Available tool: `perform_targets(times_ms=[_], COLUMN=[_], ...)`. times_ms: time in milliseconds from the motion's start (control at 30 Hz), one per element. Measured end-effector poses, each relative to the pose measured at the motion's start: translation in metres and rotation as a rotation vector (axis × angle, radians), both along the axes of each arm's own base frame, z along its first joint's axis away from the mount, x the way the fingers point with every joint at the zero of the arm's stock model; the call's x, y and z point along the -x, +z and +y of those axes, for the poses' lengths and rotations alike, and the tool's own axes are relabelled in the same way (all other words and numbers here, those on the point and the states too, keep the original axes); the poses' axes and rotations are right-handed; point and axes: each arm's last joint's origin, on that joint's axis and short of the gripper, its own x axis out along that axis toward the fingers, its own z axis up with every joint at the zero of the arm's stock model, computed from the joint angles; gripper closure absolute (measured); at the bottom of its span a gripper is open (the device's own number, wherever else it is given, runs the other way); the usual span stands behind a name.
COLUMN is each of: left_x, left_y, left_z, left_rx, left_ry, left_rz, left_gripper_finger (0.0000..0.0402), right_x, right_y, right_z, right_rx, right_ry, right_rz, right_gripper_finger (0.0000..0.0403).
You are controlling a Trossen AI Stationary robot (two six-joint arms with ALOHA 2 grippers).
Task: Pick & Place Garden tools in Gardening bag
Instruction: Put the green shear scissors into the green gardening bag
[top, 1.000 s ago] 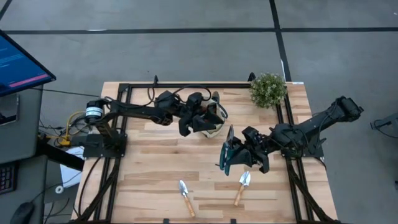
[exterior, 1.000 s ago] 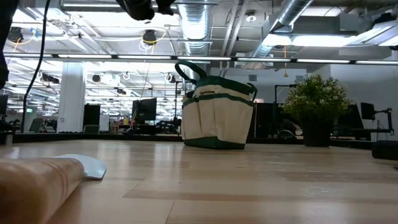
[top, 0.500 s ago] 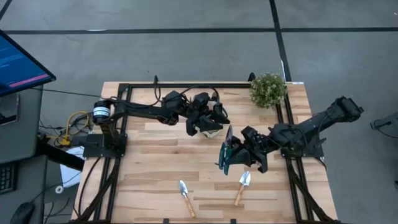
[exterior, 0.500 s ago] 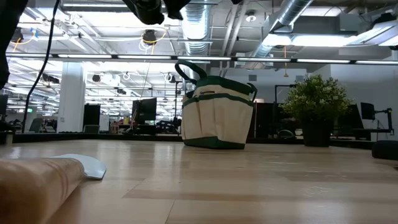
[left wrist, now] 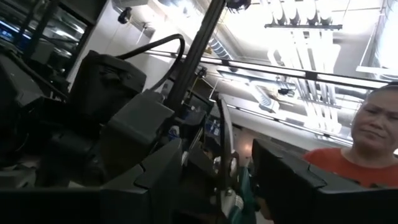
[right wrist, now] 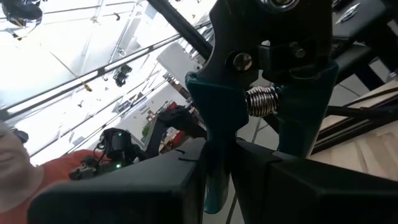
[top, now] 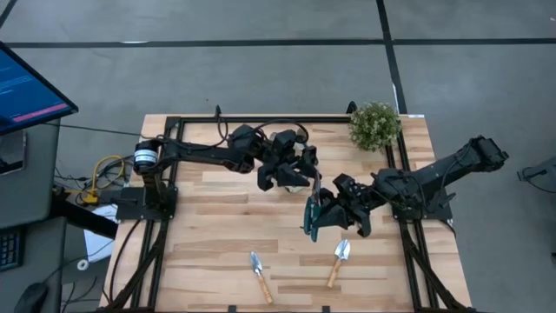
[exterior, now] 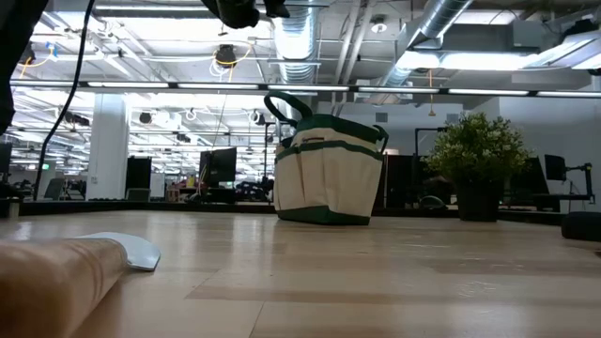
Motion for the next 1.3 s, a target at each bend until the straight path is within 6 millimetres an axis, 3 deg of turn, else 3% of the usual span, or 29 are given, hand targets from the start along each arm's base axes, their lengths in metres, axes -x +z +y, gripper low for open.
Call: perform_targets(times_ms=[367, 867, 1067, 1300], left_x=[0.0, -0.001, -0.001, -0.001], left_y=[-0.001, -0.001, -0.002, -0.002], left_z=[-0.009, -0.009, -0.012, -0.013], left_rx=[-0.027, -0.022, -0.062, -0.073], left_ry=[-0.007, 0.0, -0.005, -0.011], left_rz=[-0.021, -0.019, -0.038, -0.037], left_gripper_finger=[0.0271, 0.0304, 0.0381, 0.0391], right_x=[-0.002, -0.005, -0.004, -0.004], right_y=[0.0, -0.003, -0.006, -0.007], right_z=[-0.005, -0.012, -0.011, -0.011], right_rx=[-0.014, -0.032, -0.017, -0.019], right_ry=[0.023, 0.023, 0.039, 0.03], right_rz=[0.01, 0.053, 0.079, 0.091], right_gripper_finger=[0.0357, 0.0357, 0.0357, 0.0334])
